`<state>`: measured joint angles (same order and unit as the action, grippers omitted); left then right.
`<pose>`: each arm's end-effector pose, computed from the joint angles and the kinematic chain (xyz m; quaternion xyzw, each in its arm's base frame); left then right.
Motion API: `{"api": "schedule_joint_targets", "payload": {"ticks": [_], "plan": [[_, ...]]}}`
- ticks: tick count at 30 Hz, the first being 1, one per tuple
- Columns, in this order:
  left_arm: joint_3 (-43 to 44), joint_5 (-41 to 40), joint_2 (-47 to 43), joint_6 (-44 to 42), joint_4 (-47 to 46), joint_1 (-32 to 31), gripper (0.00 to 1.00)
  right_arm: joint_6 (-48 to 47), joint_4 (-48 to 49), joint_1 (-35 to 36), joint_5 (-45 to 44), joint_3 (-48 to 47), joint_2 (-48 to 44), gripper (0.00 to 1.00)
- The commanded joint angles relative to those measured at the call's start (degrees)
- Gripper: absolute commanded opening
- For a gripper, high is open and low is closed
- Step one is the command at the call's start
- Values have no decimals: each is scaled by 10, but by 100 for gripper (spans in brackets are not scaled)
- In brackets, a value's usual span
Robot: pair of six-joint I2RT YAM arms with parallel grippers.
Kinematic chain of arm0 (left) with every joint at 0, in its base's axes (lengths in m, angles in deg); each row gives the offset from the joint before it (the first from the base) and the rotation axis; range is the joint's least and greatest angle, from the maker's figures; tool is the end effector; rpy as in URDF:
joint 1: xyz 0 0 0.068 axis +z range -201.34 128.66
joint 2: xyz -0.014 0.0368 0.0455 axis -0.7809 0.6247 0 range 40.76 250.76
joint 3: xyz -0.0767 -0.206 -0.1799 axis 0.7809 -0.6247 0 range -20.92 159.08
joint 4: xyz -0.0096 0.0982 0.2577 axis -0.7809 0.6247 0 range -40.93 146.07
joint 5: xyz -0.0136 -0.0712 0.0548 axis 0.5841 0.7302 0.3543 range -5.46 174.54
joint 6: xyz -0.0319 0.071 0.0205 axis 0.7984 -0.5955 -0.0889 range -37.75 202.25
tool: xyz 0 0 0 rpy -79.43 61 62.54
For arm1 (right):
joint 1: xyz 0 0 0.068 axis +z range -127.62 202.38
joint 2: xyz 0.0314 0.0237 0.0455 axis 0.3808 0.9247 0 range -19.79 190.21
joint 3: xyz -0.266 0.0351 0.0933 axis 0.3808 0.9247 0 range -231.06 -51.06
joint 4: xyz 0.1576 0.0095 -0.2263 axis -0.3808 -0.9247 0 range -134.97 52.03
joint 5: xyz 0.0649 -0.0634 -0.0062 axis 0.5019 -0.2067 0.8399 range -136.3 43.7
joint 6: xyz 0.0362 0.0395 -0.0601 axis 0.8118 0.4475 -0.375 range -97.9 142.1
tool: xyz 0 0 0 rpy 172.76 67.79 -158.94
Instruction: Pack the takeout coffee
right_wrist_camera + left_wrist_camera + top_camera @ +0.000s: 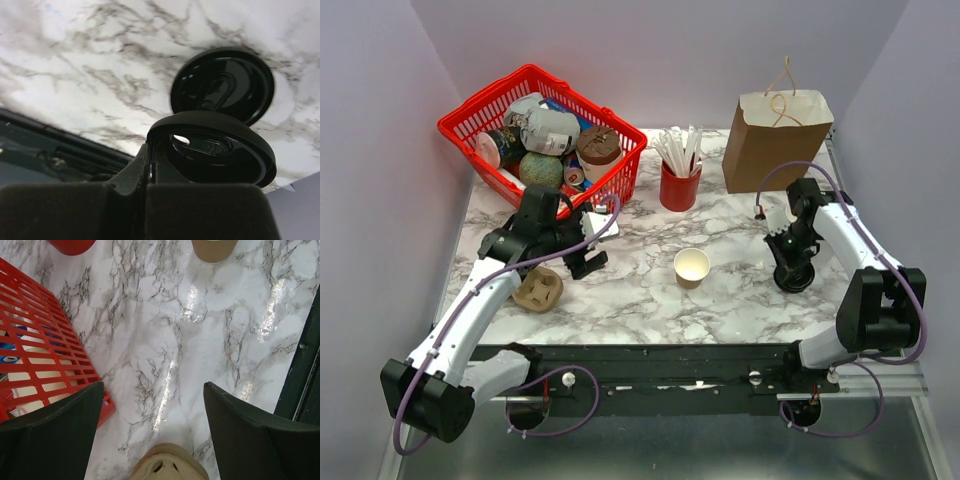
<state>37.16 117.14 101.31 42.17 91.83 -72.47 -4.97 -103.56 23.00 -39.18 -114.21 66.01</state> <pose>0.2110 -0.1216 0.3082 0.5439 0.7094 -0.1958 0.4032 0.2675 0.0114 0.2004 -0.2397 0.9687 0.0570 0.0292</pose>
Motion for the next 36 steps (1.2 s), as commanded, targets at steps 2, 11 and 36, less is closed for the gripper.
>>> {"api": "schedule_joint_targets", "payload": {"ticks": [2, 11, 36], "plan": [[4, 20, -17, -31, -19, -16, 99, -40, -76, -2, 148, -57, -20, 2], [-33, 63, -75, -122, -177, -80, 98, -142, -163, 30, 390, -157, -7, 2], [105, 156, 141, -652, -168, -180, 90, -186, -218, 211, 507, -360, 129, 3]]}}
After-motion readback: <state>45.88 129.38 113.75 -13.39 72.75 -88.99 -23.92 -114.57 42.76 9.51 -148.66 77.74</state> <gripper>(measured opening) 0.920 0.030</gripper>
